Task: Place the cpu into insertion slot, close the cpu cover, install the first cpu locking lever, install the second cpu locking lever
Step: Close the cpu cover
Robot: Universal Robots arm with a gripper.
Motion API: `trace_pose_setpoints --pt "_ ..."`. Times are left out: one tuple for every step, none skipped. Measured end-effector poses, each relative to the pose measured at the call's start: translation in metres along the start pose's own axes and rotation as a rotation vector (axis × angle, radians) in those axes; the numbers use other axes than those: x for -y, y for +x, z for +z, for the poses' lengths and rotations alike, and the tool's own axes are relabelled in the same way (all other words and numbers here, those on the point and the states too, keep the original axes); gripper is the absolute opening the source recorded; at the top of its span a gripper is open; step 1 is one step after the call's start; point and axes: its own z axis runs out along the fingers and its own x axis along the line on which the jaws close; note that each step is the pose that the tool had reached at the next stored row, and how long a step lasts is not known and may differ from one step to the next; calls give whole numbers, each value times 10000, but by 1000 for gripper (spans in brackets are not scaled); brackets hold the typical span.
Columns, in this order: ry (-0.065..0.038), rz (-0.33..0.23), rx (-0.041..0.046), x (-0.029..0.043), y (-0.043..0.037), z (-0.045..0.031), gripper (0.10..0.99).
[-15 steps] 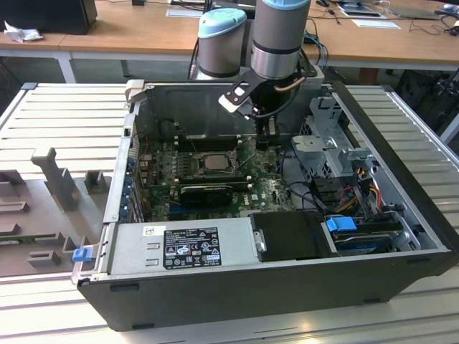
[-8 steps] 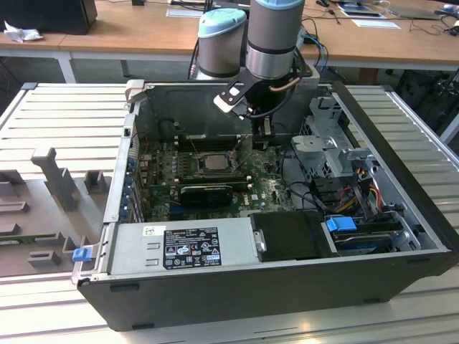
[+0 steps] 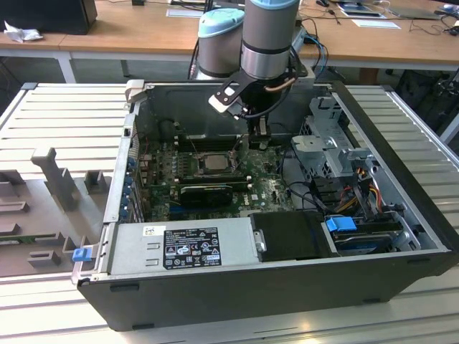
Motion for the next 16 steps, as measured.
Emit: trace_pose_setpoints --pt "-1 0 -18 20 0 0 106" --pt "0 2 -42 57 0 -3 106" --pt "0 3 -49 72 0 -3 106" --pt "0 2 -50 83 -1 -4 106" --pt "0 3 -52 91 -1 -4 106" --pt "1 3 -51 97 -1 -5 106" --pt "1 2 -51 101 -1 -5 106" --pt "1 3 -52 108 -1 -6 106" --pt "0 3 -55 118 -1 -6 106" --pt "1 3 -58 124 -1 -6 106" --pt "0 3 -60 127 -1 -6 106" --pt "0 3 -63 131 -1 -6 106" --pt "0 3 -66 135 -1 -6 106" --pt "0 3 -67 138 -1 -6 106" --pt "1 3 -67 141 -1 -7 106" --pt "1 3 -68 145 -1 -7 106"
